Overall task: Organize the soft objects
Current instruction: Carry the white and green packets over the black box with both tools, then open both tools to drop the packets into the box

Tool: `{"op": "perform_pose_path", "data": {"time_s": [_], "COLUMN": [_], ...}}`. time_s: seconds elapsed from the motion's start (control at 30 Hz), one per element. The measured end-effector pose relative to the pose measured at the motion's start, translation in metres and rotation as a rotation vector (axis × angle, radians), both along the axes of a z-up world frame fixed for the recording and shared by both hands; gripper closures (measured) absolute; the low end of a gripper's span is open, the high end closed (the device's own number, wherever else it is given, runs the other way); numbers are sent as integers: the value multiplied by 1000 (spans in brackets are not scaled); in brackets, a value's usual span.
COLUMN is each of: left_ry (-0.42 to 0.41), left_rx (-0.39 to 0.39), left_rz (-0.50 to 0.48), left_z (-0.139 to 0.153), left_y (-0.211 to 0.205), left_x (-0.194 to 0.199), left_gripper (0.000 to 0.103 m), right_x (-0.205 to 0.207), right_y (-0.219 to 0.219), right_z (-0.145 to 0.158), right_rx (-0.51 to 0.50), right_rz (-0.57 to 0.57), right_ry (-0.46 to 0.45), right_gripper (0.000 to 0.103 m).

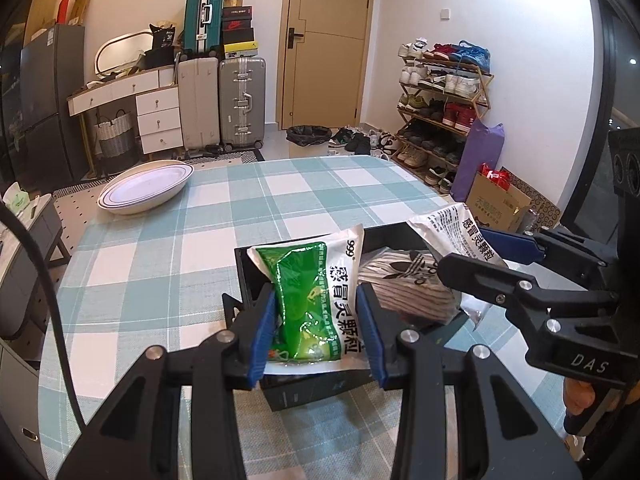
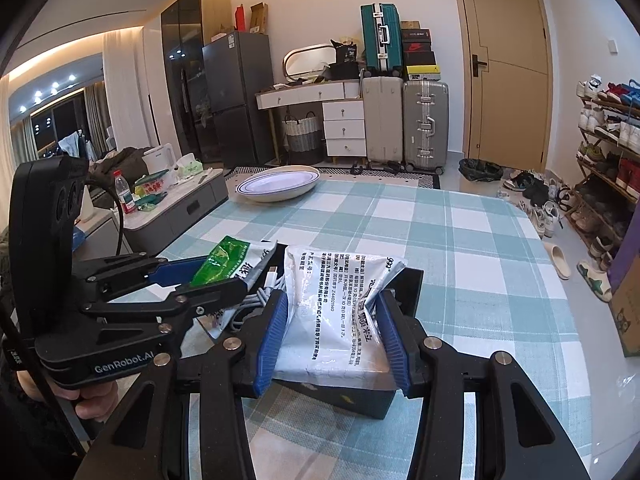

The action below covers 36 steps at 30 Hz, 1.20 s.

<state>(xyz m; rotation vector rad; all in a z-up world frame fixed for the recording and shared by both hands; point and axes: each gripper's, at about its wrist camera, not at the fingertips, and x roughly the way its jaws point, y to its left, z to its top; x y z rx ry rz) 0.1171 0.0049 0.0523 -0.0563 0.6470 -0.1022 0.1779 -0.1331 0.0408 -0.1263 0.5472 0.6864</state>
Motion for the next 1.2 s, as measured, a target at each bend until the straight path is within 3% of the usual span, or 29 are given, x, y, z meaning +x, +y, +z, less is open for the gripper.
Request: {"op": "perform_pose_path", "data": {"time_s": [0.6, 0.9, 1.1, 1.2], "left_ry": [44, 54, 62, 38], "left_rx": [68, 50, 50, 68], "left_rz": [3, 7, -9, -16], "left_z": [-26, -28, -23, -17], "left_y": [-11, -9, -8, -8], "left_x": [29, 33, 28, 18], "left_gripper": [64, 61, 43, 37], "right_x": [45, 53, 47, 38], "right_y": [24, 25, 19, 12], "right_z": [-20, -27, -24, -17], "right_rx": [-114, -101, -64, -43], "right_rz": [-26, -9, 7, 3], "right_ry": [38, 63, 47, 16], "right_gripper": [57, 57, 53, 43]}}
